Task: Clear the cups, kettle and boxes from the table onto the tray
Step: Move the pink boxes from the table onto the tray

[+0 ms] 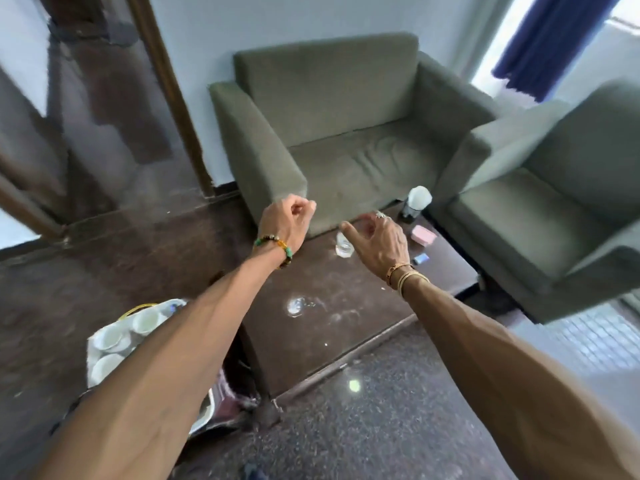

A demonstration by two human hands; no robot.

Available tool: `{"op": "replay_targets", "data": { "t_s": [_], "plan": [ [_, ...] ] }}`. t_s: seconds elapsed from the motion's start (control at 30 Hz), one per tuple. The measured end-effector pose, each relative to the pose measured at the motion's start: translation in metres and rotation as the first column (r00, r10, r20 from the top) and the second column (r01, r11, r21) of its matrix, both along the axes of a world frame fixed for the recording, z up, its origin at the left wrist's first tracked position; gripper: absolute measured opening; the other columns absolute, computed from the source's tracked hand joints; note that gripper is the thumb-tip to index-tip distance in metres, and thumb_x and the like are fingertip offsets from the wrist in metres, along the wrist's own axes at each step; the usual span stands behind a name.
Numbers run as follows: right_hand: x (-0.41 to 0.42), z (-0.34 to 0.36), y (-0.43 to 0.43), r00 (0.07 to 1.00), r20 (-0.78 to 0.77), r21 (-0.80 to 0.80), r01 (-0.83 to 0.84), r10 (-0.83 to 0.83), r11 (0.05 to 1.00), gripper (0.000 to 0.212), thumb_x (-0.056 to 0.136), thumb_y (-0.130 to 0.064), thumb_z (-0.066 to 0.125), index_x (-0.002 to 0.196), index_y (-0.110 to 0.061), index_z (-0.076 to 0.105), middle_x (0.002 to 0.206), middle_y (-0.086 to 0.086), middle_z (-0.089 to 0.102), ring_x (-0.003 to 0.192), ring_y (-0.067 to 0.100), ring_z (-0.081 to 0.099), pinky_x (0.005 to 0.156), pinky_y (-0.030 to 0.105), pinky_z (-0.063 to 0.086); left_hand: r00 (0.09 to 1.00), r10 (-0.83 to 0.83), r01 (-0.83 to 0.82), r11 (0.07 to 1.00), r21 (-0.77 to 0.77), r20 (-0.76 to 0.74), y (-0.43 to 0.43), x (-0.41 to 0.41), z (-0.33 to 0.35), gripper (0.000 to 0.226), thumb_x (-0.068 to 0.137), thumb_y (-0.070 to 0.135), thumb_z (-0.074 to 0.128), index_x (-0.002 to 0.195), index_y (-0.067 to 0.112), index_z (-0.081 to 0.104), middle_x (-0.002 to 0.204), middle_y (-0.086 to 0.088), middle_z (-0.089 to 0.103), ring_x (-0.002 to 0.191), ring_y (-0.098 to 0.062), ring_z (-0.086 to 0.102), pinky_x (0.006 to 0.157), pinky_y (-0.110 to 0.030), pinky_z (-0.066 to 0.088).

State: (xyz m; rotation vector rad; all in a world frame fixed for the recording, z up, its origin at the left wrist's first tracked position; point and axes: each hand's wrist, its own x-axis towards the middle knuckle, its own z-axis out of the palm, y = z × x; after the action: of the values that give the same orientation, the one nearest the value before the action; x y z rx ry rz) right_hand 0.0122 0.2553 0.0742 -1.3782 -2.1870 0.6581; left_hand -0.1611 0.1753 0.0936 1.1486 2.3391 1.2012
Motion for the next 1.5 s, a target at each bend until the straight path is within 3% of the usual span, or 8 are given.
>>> {"op": "replay_targets", "data": {
  "t_s": [0.3, 0.47, 0.63, 0.7, 0.83, 1.2, 1.5],
  "plan": [
    [0.202, -0.001, 0.049, 0.963, -0.074, 0.026, 0.262, -0.259, 0.965, 0.059, 0.080, -0.067, 0.061, 0.116, -0.021, 0.062, 0.109, 0.000, 0.066, 0.104, 0.018, 0.062, 0.091, 0.031, 0.047, 0.985, -0.152, 0.151, 0.988, -0.016, -0.079, 0.079, 0.172, 0.007, 0.028, 0.089, 0.043, 0.057, 0.088, 0.019, 0.070, 0.090, -0.002, 0.073, 0.089, -0.025, 0.067, 0.076, -0.031, 0.049],
    [0.297, 0.027, 0.081, 0.908, -0.125, 0.047, 0.408, -0.400, 0.912, 0.059, 0.081, -0.067, 0.060, 0.117, -0.021, 0.062, 0.105, -0.004, 0.064, 0.097, 0.016, 0.062, 0.087, 0.029, 0.046, 0.969, -0.229, 0.232, 0.973, 0.017, -0.093, 0.129, 0.259, 0.034, 0.025, 0.089, 0.039, 0.058, 0.091, 0.018, 0.071, 0.094, -0.002, 0.073, 0.092, -0.024, 0.066, 0.078, -0.028, 0.047],
    [0.369, 0.028, 0.101, 0.832, -0.179, 0.047, 0.541, -0.526, 0.840, 0.056, 0.083, -0.065, 0.060, 0.114, -0.018, 0.063, 0.102, -0.002, 0.065, 0.093, 0.017, 0.063, 0.087, 0.032, 0.050, 0.938, -0.334, 0.335, 0.942, -0.001, -0.090, 0.171, 0.331, 0.035, 0.019, 0.087, 0.035, 0.059, 0.084, 0.019, 0.068, 0.094, -0.001, 0.071, 0.084, -0.022, 0.064, 0.068, -0.022, 0.040],
    [0.392, 0.014, 0.102, 0.805, -0.170, 0.020, 0.580, -0.569, 0.814, 0.057, 0.083, -0.066, 0.060, 0.114, -0.018, 0.063, 0.102, -0.001, 0.065, 0.093, 0.017, 0.063, 0.087, 0.034, 0.051, 0.922, -0.385, 0.383, 0.923, -0.039, -0.053, 0.184, 0.354, 0.021, 0.019, 0.087, 0.035, 0.058, 0.084, 0.019, 0.067, 0.090, 0.000, 0.069, 0.081, -0.022, 0.065, 0.067, -0.022, 0.041],
    [0.428, -0.013, 0.109, 0.761, -0.120, -0.038, 0.639, -0.638, 0.768, 0.058, 0.082, -0.065, 0.061, 0.116, -0.017, 0.063, 0.103, -0.002, 0.065, 0.094, 0.016, 0.063, 0.086, 0.034, 0.052, 0.875, -0.483, 0.485, 0.870, -0.088, 0.045, 0.216, 0.392, -0.015, 0.018, 0.086, 0.034, 0.059, 0.088, 0.019, 0.069, 0.089, -0.002, 0.074, 0.089, -0.026, 0.068, 0.082, -0.035, 0.054],
    [0.499, -0.001, 0.174, 0.630, -0.137, -0.026, 0.769, -0.765, 0.638, 0.054, 0.083, -0.064, 0.061, 0.110, -0.016, 0.064, 0.090, -0.004, 0.063, 0.082, 0.014, 0.060, 0.071, 0.025, 0.044, 0.785, -0.616, 0.620, 0.776, -0.115, 0.066, 0.315, 0.477, -0.001, 0.022, 0.085, 0.038, 0.061, 0.093, 0.020, 0.071, 0.094, 0.001, 0.074, 0.094, -0.020, 0.067, 0.081, -0.025, 0.047],
    [0.554, -0.010, 0.242, 0.656, -0.105, -0.079, 0.744, -0.748, 0.663, 0.059, 0.084, -0.063, 0.061, 0.116, -0.014, 0.063, 0.097, 0.000, 0.066, 0.088, 0.016, 0.063, 0.080, 0.031, 0.052, 0.783, -0.621, 0.619, 0.774, -0.130, 0.032, 0.378, 0.529, -0.008, 0.020, 0.086, 0.036, 0.063, 0.092, 0.020, 0.071, 0.092, 0.002, 0.074, 0.092, -0.020, 0.067, 0.083, -0.027, 0.050]
  ]
}}
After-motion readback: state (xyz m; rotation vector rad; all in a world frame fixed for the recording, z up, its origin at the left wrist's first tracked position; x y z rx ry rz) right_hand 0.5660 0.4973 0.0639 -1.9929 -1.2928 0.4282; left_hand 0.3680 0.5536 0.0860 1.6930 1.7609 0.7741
